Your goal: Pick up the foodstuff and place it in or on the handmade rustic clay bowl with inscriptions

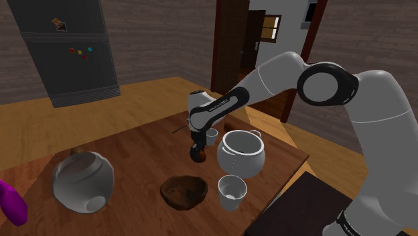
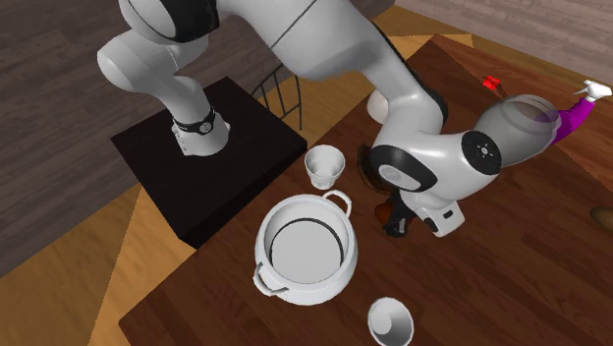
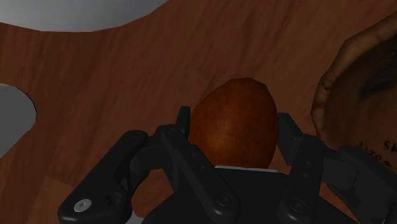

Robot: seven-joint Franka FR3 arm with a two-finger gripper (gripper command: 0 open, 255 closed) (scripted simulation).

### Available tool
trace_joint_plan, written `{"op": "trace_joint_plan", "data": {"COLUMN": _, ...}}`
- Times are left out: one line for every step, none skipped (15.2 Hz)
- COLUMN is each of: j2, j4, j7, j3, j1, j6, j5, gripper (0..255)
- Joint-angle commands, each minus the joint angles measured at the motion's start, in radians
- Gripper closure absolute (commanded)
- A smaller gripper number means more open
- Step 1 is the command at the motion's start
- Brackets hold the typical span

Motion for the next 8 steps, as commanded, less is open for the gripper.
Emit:
{"op": "trace_joint_plan", "data": {"j2": -0.019, "j4": -0.002, "j7": 0.000, "j3": 0.002, "j1": -0.001, "j6": -0.017, "j5": 0.002, "gripper": 255}}
{"op": "trace_joint_plan", "data": {"j2": -0.027, "j4": -0.001, "j7": -0.001, "j3": 0.003, "j1": -0.002, "j6": -0.026, "j5": 0.003, "gripper": 255}}
{"op": "trace_joint_plan", "data": {"j2": -0.036, "j4": -0.001, "j7": -0.001, "j3": 0.003, "j1": -0.003, "j6": -0.036, "j5": 0.004, "gripper": 255}}
{"op": "trace_joint_plan", "data": {"j2": -0.044, "j4": 0.000, "j7": -0.001, "j3": 0.004, "j1": -0.003, "j6": -0.045, "j5": 0.005, "gripper": 255}}
{"op": "trace_joint_plan", "data": {"j2": -0.053, "j4": 0.001, "j7": -0.001, "j3": 0.005, "j1": -0.004, "j6": -0.054, "j5": 0.006, "gripper": 255}}
{"op": "trace_joint_plan", "data": {"j2": -0.061, "j4": 0.003, "j7": -0.001, "j3": 0.006, "j1": -0.004, "j6": -0.063, "j5": 0.007, "gripper": 255}}
{"op": "trace_joint_plan", "data": {"j2": -0.068, "j4": 0.005, "j7": -0.001, "j3": 0.006, "j1": -0.005, "j6": -0.073, "j5": 0.008, "gripper": 255}}
{"op": "trace_joint_plan", "data": {"j2": -0.076, "j4": 0.007, "j7": -0.001, "j3": 0.007, "j1": -0.005, "j6": -0.083, "j5": 0.009, "gripper": 255}}
